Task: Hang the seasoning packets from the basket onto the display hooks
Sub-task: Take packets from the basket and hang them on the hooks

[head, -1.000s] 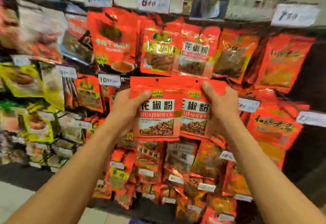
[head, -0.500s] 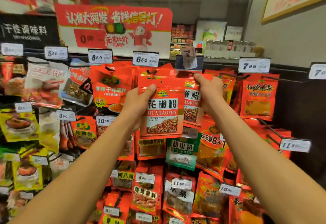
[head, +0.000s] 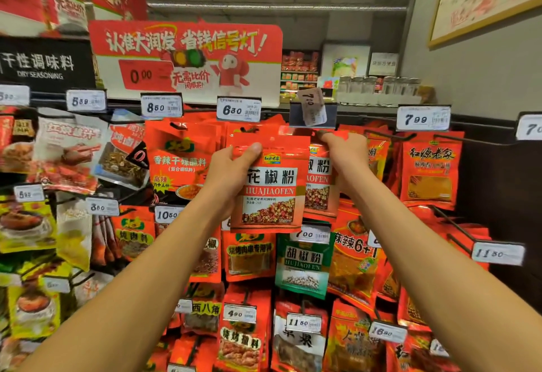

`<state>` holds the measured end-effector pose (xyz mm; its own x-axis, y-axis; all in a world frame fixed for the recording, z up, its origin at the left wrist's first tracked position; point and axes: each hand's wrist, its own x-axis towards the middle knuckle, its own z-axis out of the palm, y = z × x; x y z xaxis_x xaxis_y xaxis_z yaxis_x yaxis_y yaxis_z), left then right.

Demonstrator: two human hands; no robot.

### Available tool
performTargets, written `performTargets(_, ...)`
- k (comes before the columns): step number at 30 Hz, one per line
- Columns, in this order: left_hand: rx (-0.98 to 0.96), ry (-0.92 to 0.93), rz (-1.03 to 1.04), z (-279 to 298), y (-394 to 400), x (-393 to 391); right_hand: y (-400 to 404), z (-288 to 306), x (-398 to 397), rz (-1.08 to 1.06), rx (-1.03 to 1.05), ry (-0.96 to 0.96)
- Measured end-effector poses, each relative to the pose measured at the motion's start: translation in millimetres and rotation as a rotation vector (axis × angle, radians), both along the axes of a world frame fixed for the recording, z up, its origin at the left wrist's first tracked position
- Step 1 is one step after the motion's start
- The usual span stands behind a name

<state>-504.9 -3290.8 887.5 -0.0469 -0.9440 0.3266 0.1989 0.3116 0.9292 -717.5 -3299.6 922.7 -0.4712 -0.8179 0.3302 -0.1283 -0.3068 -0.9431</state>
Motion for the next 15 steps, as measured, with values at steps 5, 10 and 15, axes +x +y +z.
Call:
performTargets(5, 0.028, 0.012, 0.008, -0.8, -5.3, -3.6, -4.6, 6.9, 3.9, -0.053, -0.011, 0.098)
performTargets(10, 0.027, 0.019, 0.011, -2.0, -7.7, -2.4, -4.3, 2.9, 2.9, -0.096, -0.009, 0.172)
performTargets(15, 0.024, 0.01, 0.011, -1.0, -5.3, -0.8, -4.2, 0.9, 4.8, -0.172, -0.026, 0.211)
